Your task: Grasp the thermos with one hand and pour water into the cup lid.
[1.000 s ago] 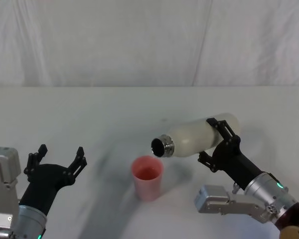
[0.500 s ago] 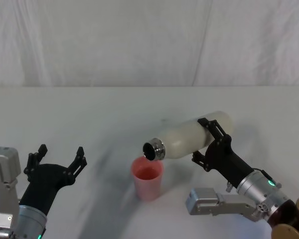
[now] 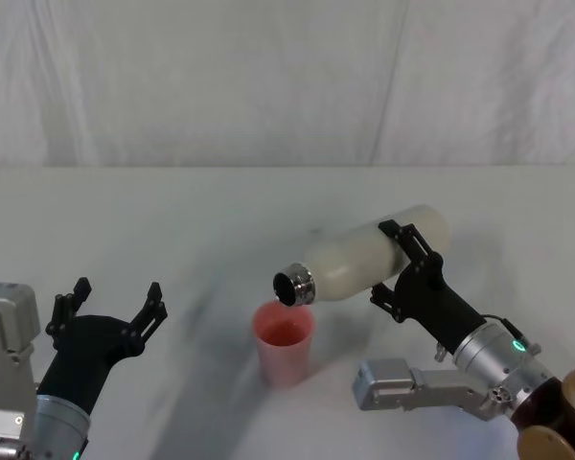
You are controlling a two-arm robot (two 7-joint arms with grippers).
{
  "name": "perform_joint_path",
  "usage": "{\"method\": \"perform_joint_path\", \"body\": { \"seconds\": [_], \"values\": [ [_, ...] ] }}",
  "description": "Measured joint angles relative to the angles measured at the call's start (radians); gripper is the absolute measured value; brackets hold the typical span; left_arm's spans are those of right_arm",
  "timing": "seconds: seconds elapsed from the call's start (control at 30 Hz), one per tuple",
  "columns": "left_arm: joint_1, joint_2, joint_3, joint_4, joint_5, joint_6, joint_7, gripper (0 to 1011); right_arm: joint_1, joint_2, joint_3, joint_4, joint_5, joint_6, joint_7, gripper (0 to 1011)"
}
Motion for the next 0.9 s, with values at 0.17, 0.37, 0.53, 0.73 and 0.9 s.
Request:
{"method": "perform_joint_path", "body": {
  "seconds": [0.17, 0.37, 0.53, 0.73, 0.9],
  "values": [
    [0.0, 0.0, 0.0, 0.0, 0.0, 0.0, 0.0, 1001, 0.007, 0.011, -0.005, 0.002, -0.012, 0.003, -0.012, 953],
    [0.0, 0.0, 0.0, 0.0, 0.0, 0.0, 0.0, 1001, 0.01, 0.024, -0.006, 0.002, -0.018, 0.006, -0.02, 953],
    [0.0, 0.0, 0.0, 0.0, 0.0, 0.0, 0.0, 1001, 0.012, 0.03, -0.007, 0.0, -0.021, 0.009, -0.025, 952],
    [0.0, 0.0, 0.0, 0.0, 0.0, 0.0, 0.0, 1001, 0.016, 0.034, -0.01, -0.001, -0.028, 0.011, -0.027, 953],
    [0.0, 0.0, 0.0, 0.0, 0.0, 0.0, 0.0, 1001, 0.022, 0.037, -0.014, -0.001, -0.033, 0.013, -0.029, 952]
  ]
}}
